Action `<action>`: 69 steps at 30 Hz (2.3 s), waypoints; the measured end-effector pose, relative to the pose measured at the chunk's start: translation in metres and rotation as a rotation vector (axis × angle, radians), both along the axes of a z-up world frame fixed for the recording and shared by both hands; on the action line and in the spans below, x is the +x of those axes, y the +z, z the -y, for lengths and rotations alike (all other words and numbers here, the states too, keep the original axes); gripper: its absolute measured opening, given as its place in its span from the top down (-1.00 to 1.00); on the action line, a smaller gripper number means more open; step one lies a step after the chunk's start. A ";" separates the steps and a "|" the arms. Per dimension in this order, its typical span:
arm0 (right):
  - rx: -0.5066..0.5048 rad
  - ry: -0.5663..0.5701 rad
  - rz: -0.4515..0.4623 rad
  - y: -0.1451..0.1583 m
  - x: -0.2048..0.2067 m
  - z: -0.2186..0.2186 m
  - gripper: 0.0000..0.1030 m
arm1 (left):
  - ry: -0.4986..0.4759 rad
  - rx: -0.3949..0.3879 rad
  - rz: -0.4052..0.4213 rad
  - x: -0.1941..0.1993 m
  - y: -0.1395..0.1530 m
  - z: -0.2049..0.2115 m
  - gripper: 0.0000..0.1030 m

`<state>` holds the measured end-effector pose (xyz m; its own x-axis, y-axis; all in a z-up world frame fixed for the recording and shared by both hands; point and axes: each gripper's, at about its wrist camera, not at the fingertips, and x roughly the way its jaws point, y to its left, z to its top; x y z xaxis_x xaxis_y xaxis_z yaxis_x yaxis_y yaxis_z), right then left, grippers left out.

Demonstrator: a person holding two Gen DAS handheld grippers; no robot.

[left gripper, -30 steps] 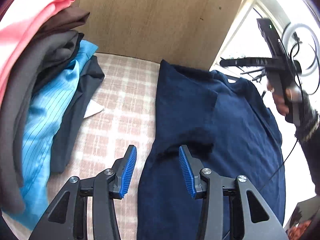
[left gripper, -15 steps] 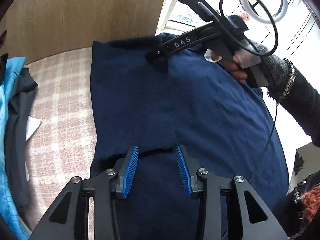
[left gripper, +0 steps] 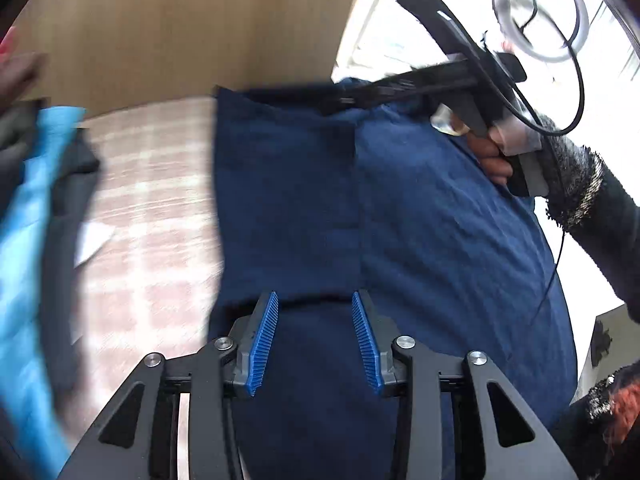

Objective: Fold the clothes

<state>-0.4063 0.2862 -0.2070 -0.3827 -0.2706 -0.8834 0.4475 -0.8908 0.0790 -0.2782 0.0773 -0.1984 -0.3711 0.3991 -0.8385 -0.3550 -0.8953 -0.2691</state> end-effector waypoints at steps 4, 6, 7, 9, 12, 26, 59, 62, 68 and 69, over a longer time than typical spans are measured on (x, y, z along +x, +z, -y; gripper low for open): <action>-0.063 -0.058 -0.042 0.054 0.036 -0.032 0.04 | 0.130 -0.031 -0.008 0.059 0.027 0.041 0.24; -0.086 -0.078 -0.056 0.077 0.057 -0.047 0.04 | 0.193 -0.035 0.011 0.091 0.031 0.059 0.24; -0.089 -0.086 -0.065 0.087 0.067 -0.054 0.04 | 0.220 -0.037 0.018 0.108 0.031 0.064 0.24; -0.083 -0.091 -0.093 0.102 0.087 -0.056 0.03 | 0.273 -0.042 0.033 0.142 0.032 0.075 0.24; -0.097 -0.085 -0.122 0.127 0.115 -0.075 0.03 | 0.353 -0.048 0.056 0.194 0.032 0.092 0.24; -0.145 -0.016 -0.029 0.114 0.185 -0.033 -0.10 | 0.444 0.031 0.200 0.369 -0.039 0.090 0.23; 0.039 -0.213 0.272 -0.040 0.093 0.161 0.78 | 0.162 0.156 0.112 0.357 -0.047 0.076 0.95; -0.050 -0.217 0.287 -0.035 0.093 0.139 0.81 | 0.129 0.126 0.094 0.363 -0.032 0.061 0.95; -0.177 -0.229 0.260 -0.012 0.102 0.078 0.82 | 0.035 0.066 0.051 0.374 0.000 0.009 0.95; -0.187 -0.236 0.253 -0.006 0.105 0.065 0.82 | 0.018 0.060 0.044 0.375 0.004 -0.001 0.95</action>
